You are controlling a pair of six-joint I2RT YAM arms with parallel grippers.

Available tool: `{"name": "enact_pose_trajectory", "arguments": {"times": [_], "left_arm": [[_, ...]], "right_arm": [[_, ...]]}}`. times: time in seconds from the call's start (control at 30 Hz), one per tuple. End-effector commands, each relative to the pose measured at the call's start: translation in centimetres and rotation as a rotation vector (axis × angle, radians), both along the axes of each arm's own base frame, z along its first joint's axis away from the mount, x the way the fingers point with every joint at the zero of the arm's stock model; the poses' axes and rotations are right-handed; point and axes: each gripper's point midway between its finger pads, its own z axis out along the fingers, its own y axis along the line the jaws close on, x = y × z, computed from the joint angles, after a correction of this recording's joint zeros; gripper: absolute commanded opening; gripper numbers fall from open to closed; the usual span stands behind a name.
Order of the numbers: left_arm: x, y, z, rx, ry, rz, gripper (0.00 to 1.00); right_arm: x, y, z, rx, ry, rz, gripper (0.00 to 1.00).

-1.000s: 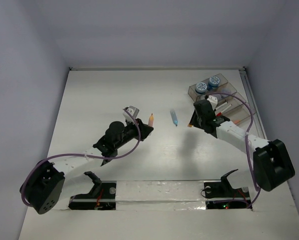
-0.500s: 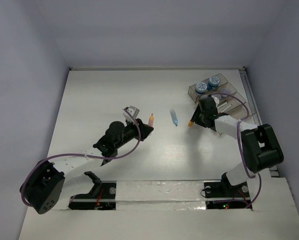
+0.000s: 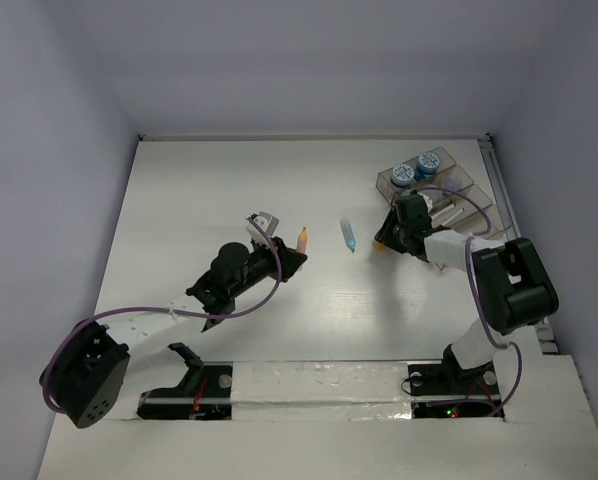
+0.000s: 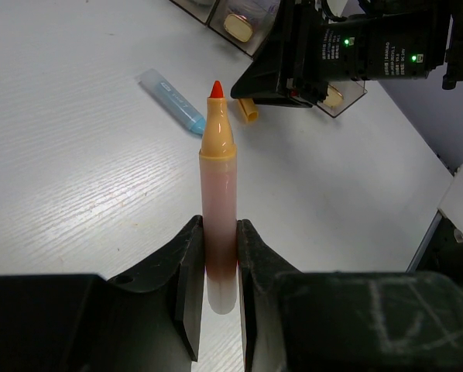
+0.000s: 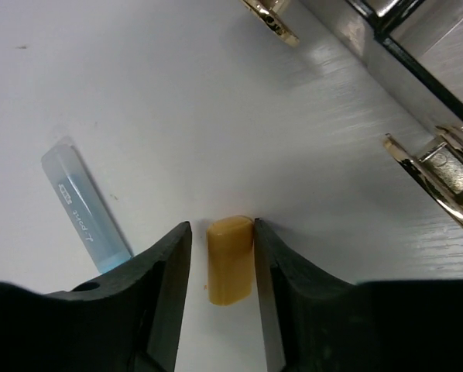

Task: Sort the stationery into containers
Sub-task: Close the pen cap on the pen.

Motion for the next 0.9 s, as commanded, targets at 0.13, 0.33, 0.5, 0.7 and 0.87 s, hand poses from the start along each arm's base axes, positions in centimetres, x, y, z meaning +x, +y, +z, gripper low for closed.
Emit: {"name": "enact_pose_trajectory", "arguments": {"times": [0.13,0.33,0.5,0.7,0.87], "left_arm": [[0.5,-0.9,3.1,-0.05,-0.079,-0.02,0.0],[0.5,-1.0,3.1,-0.051,-0.078,-0.023,0.0],[0.5,-1.0,3.2,-0.052,-0.079,-0.024,0.0],[0.5,-1.2,3.1,-0.052,-0.075,-0.032,0.0],[-0.1,-1.9,3.1,-0.068,-0.064,-0.071,0.0]], "right_arm": [[0.1,0.6,-0.8,0.03,0.014,0.029,0.5],[-0.7,0.5,-1.2,0.025,0.028,0.044,0.45],[-1.0,0.2,-1.2,0.016,0.026,0.045,0.2],[-0.9,0.5,1.3,0.044,-0.074,0.062,0.0],[-1.3,2.0,7.2,0.114,-0.242,0.096,0.0]]}}
